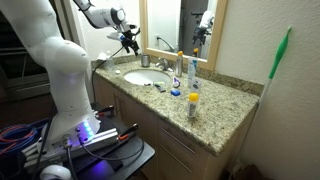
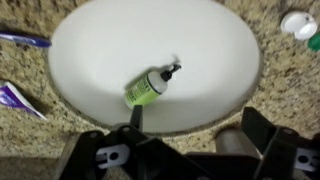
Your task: Open the faucet
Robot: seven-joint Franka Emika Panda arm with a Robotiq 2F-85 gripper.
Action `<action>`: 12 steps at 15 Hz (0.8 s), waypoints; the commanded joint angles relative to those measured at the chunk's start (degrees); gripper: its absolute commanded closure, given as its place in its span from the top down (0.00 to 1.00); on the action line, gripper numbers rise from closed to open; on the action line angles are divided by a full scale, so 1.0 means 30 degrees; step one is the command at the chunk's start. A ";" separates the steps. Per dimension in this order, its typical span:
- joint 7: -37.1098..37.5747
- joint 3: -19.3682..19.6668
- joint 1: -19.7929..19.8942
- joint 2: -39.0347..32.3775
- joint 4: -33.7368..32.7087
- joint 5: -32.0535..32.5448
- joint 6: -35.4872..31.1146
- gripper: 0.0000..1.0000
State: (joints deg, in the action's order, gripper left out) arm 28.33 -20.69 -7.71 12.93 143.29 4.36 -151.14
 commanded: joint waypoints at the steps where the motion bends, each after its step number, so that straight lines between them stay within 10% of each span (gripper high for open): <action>1: 0.5114 -0.2537 0.3710 -0.3290 -0.3972 0.5471 -0.0736 1.00; 2: 0.3237 -0.0603 0.1228 -0.1667 -0.1763 0.3583 -0.0869 1.00; 4: 0.4678 -0.2032 0.3192 -0.2786 -0.3321 0.4997 -0.0916 1.00; 9: 0.9853 -0.2677 0.3371 -0.5830 -0.5751 0.8532 0.2588 1.00; 12: 1.2311 -0.0108 0.0792 -0.7332 -0.7555 0.9595 0.3365 1.00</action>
State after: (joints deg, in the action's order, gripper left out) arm 60.05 -27.01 0.70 -2.43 128.17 30.41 -144.61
